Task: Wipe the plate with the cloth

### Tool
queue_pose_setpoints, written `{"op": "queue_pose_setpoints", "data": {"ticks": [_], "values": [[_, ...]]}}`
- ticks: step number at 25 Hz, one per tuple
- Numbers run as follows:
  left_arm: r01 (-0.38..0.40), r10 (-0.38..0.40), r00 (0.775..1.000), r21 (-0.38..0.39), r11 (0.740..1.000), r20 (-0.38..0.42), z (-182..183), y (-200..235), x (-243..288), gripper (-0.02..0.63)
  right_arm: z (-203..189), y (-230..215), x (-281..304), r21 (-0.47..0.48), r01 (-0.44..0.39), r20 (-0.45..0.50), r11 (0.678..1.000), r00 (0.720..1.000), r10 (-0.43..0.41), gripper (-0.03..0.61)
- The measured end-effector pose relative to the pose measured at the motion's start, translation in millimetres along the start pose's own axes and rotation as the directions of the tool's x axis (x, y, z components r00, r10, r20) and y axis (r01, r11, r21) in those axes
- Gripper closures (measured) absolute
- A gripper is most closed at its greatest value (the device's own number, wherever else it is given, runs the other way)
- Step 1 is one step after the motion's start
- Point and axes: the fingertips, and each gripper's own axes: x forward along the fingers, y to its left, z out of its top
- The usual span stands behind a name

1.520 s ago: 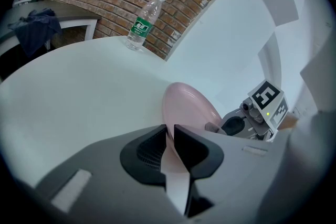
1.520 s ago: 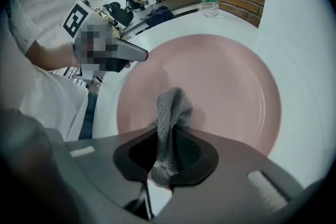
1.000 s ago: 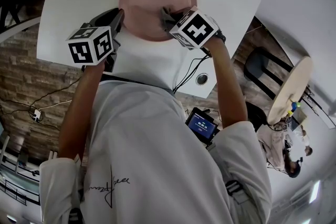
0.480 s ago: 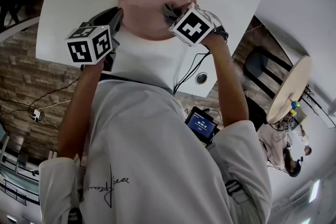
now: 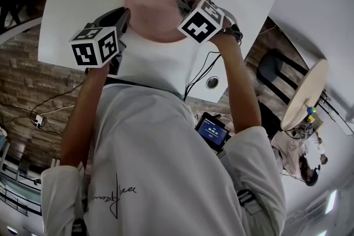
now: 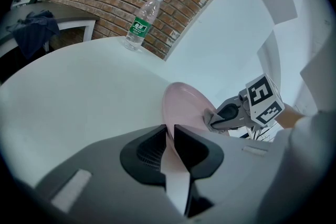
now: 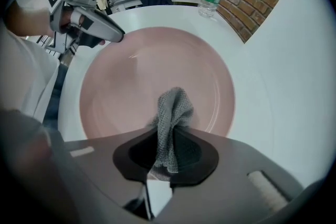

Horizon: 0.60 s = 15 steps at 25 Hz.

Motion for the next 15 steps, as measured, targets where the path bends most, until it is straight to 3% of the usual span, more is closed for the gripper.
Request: {"op": "queue_pose_setpoints", "data": {"ticks": [9,15], "values": [[-0.011,0.011,1.000,0.045,0.999,-0.009,1.2,-2.5,-0.6,0.541,5.5,-20.6,-2.4,0.008,0.137,0.046,0.990,0.989,-0.138,0.529],[-0.016,0.017,1.000,0.074,0.997,-0.006,2.3,-3.6,-7.2,0.535,16.4,-30.8,-6.0,0.082,0.192,0.145,0.978,0.968,-0.202,0.529]]}}
